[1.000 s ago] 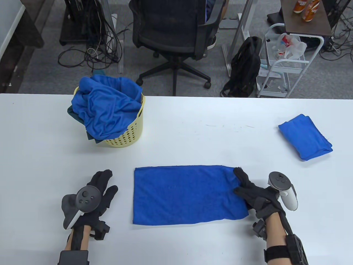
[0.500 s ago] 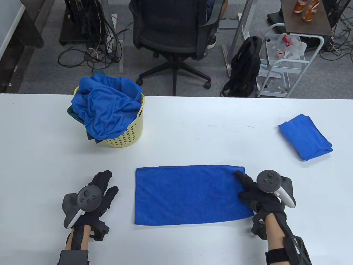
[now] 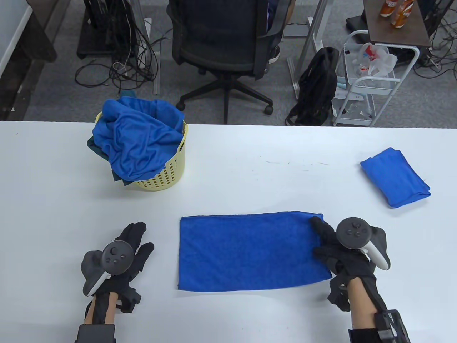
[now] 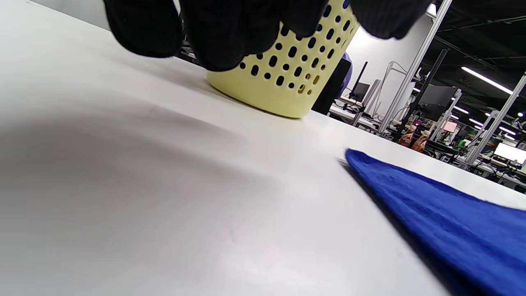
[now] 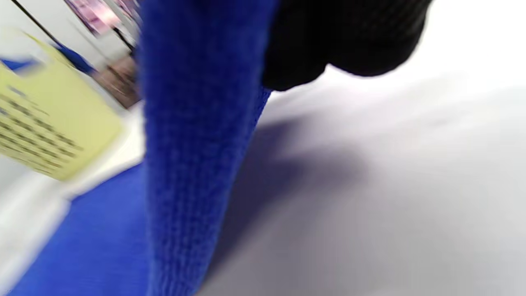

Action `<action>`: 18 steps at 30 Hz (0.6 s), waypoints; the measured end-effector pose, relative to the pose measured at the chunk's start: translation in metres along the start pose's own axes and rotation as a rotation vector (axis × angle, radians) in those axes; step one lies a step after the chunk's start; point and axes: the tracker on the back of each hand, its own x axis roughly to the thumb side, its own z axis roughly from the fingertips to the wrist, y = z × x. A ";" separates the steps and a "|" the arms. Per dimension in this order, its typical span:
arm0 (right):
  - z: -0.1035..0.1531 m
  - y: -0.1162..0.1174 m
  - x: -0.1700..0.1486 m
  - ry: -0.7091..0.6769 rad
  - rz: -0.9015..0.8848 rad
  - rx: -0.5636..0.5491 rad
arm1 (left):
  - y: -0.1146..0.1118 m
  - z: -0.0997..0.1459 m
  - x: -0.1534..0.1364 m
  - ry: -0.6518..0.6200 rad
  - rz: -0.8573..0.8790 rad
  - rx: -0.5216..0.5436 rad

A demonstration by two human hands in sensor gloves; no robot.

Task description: Fold and stack clothes and towels from laundry basket

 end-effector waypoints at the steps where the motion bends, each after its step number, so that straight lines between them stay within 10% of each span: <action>1: 0.000 -0.003 0.000 0.062 0.070 -0.008 | 0.001 0.001 0.000 -0.001 0.007 0.004; 9: 0.017 -0.033 0.088 0.026 0.308 -0.144 | 0.001 0.001 0.000 -0.009 0.019 0.006; 13: -0.006 0.043 0.156 -0.246 0.243 0.121 | 0.001 0.001 0.001 -0.016 0.025 0.000; 18: -0.031 0.123 0.195 -0.255 0.402 0.228 | 0.001 0.002 0.001 -0.020 0.035 -0.009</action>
